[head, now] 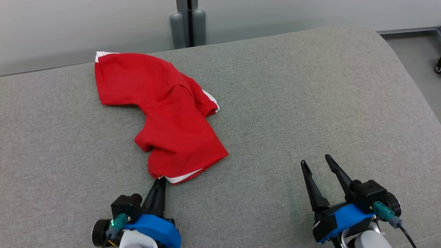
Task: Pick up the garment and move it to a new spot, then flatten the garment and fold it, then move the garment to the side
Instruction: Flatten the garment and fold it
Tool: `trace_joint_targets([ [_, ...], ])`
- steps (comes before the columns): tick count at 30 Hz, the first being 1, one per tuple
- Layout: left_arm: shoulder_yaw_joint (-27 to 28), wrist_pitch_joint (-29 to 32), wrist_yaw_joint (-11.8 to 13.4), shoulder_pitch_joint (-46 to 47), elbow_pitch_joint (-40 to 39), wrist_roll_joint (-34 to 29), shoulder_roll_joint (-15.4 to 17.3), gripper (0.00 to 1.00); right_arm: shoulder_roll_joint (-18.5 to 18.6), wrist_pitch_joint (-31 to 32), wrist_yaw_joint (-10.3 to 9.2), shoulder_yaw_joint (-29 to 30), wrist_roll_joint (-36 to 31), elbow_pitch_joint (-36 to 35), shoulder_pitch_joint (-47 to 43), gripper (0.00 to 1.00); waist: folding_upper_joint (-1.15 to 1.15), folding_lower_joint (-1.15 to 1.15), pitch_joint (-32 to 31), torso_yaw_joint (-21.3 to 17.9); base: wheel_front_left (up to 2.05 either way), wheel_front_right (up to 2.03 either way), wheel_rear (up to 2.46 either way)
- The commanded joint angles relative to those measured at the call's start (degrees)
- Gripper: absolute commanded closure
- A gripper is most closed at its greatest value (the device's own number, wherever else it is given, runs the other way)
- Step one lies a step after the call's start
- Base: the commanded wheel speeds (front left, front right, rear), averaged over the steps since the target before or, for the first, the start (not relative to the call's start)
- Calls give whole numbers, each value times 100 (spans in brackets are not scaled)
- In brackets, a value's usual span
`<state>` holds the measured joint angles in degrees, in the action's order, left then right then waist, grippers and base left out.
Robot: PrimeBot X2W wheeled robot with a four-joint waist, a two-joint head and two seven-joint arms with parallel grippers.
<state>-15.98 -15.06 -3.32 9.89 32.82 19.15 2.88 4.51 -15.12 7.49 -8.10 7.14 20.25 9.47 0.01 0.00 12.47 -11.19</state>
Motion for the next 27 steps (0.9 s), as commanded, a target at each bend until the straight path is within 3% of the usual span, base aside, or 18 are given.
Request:
trace_joint_targets([
  [1, 36, -18, -5, 140, -166, -99, 1, 100, 7, -4, 1, 31, 46, 12, 57, 0, -1, 0, -22, 4, 0, 0, 0],
  [11, 177, -18, -192, 649, -1893, -990, -2, 100, -111, -5, 1, -21, 66, 133, -49, 0, -1, 0, -439, -166, 0, 0, 0],
  [20, -481, -17, -375, 2215, -1951, -1170, -2, 100, -153, -4, 1, -75, 90, 224, -178, 0, -1, 0, -694, -593, 0, 0, 0],
  [22, -681, -17, -360, 2569, -1927, -1119, -2, 100, -156, -4, 1, -49, 81, 231, -214, 0, -1, 0, -762, -674, 0, 0, 0],
  [27, -907, -17, 16, 2941, -1952, -744, 4, 100, -157, -4, 1, 2, 129, 253, -345, 0, -1, 0, -904, -709, 0, 0, 0],
])
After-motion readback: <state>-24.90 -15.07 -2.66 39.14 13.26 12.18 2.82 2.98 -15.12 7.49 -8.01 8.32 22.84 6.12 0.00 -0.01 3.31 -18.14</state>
